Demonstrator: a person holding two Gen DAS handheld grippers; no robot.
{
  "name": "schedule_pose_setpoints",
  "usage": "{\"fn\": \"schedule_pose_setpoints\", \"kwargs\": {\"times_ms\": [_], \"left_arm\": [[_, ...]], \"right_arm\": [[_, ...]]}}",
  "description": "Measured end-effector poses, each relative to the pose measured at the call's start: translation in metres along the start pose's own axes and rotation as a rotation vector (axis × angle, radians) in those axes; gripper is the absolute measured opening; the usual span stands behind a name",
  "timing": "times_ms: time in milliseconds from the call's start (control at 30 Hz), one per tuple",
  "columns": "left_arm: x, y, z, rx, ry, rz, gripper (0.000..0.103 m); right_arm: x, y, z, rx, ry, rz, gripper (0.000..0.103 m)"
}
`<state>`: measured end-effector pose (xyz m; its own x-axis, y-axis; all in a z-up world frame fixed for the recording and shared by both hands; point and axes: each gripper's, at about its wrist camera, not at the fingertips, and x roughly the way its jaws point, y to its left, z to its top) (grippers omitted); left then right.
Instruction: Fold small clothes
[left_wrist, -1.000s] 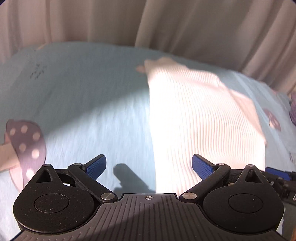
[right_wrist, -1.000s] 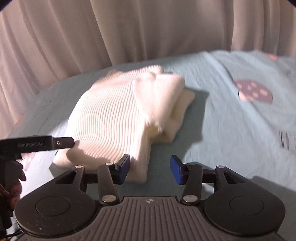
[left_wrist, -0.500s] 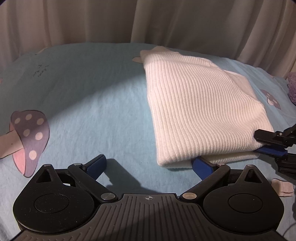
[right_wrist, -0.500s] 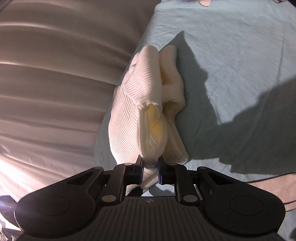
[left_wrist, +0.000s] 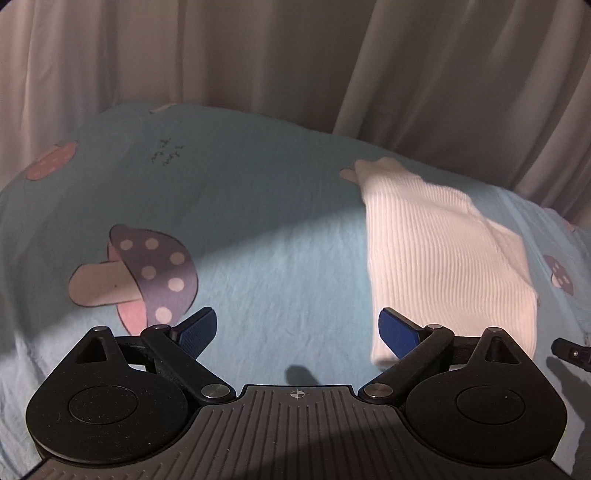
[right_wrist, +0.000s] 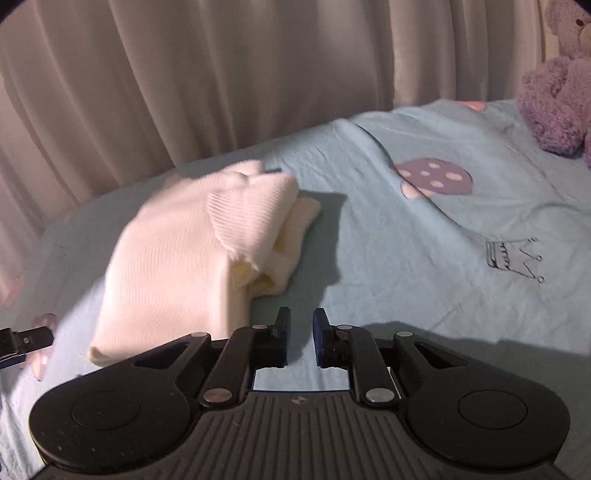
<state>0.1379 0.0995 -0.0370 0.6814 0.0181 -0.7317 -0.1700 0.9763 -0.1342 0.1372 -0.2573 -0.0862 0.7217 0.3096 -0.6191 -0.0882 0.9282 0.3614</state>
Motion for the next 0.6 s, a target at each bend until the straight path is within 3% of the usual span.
{"fn": "schedule_pose_setpoints", "kwargs": {"times_ms": [33, 100, 133, 233, 300, 400, 600], "left_arm": [[0.000, -0.005, 0.002, 0.005, -0.010, -0.027, 0.098], [0.014, -0.019, 0.006, 0.040, -0.003, -0.060, 0.098], [0.023, -0.028, 0.005, 0.062, 0.004, -0.072, 0.098], [0.047, -0.048, -0.004, 0.141, 0.074, -0.037, 0.092], [0.059, -0.052, -0.014, 0.188, 0.116, 0.022, 0.095], [0.065, -0.044, -0.016, 0.163, 0.119, 0.039, 0.099], [0.066, -0.042, -0.014, 0.184, 0.118, 0.047, 0.101]], "right_arm": [[0.006, 0.006, 0.003, -0.005, 0.002, 0.034, 0.029], [0.020, 0.024, 0.001, -0.063, 0.022, 0.032, 0.030], [0.030, 0.030, -0.001, -0.091, 0.049, 0.001, 0.029], [0.042, 0.033, -0.013, -0.116, 0.087, -0.044, 0.013], [0.038, 0.028, -0.016, -0.145, 0.068, -0.075, 0.013], [0.044, 0.021, -0.018, -0.178, 0.067, -0.161, 0.013], [0.029, 0.034, -0.016, -0.201, 0.067, -0.132, 0.013]]}}
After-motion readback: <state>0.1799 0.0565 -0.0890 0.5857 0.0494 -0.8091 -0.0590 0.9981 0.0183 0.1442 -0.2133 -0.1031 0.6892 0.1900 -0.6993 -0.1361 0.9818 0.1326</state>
